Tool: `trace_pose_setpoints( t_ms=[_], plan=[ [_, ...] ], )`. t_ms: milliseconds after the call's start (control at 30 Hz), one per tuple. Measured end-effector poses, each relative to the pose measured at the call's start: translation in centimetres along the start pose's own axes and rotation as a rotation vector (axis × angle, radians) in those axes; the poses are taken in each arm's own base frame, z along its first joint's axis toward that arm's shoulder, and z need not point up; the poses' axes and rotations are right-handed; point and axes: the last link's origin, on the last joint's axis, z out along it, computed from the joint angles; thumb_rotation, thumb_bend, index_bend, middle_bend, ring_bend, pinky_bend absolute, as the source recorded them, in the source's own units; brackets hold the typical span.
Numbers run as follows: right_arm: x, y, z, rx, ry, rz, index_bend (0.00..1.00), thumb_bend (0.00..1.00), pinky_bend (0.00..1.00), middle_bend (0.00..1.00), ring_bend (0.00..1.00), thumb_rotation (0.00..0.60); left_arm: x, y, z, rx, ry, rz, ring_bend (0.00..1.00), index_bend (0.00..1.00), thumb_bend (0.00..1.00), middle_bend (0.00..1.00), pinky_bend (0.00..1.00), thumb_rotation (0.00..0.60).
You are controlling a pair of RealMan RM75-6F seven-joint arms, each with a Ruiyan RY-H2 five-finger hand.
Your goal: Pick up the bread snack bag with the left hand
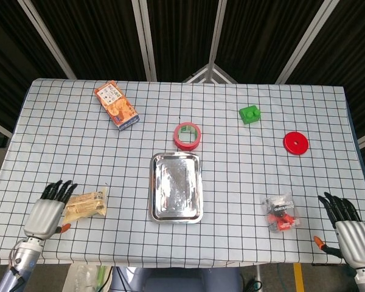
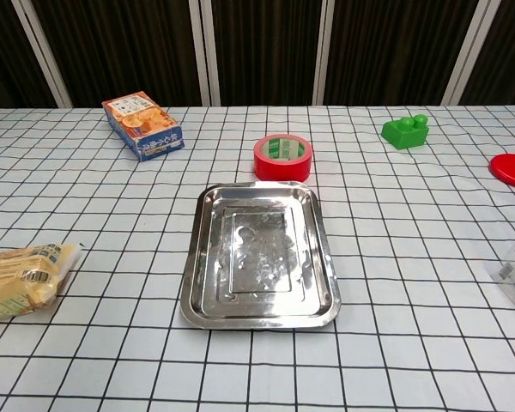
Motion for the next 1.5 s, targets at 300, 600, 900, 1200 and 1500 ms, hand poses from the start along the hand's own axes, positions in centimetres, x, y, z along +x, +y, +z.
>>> trace_pose_setpoints(
  t_ms=[300, 600, 900, 1200, 1500],
  plan=[
    [0.1, 0.1, 0.8, -0.006, 0.001, 0.009, 0.0, 0.3, 0.0, 0.0, 0.0, 0.6, -0.8, 2.3, 3.1, -0.002, -0.049, 0.044, 0.13, 0.04, 0.18, 0.15, 0.19, 0.6],
    [0.4, 0.3, 0.7, -0.011, 0.01, 0.018, 0.0, 0.3, 0.0, 0.0, 0.0, 0.6, -1.3, 3.2, 4.2, 0.012, -0.067, 0.054, 0.34, 0.23, 0.29, 0.37, 0.39, 0.6],
    [0.9, 0.7, 0.3, -0.018, 0.029, 0.034, 0.0, 0.3, 0.0, 0.0, 0.0, 0.6, -1.0, 3.6, 4.5, 0.018, -0.051, 0.053, 0.4, 0.34, 0.39, 0.44, 0.48, 0.6],
    [0.7, 0.6, 0.4, -0.018, 0.018, 0.036, 0.0, 0.3, 0.0, 0.0, 0.0, 0.6, 2.3, 5.1, 4.2, -0.039, 0.058, 0.006, 0.4, 0.36, 0.45, 0.43, 0.48, 0.6],
    [1.0, 1.7, 1.0, -0.043, -0.003, 0.087, 0.0, 0.3, 0.0, 0.0, 0.0, 0.6, 6.2, 10.0, 7.5, -0.121, 0.154, 0.026, 0.4, 0.32, 0.45, 0.41, 0.48, 0.6]
  ],
)
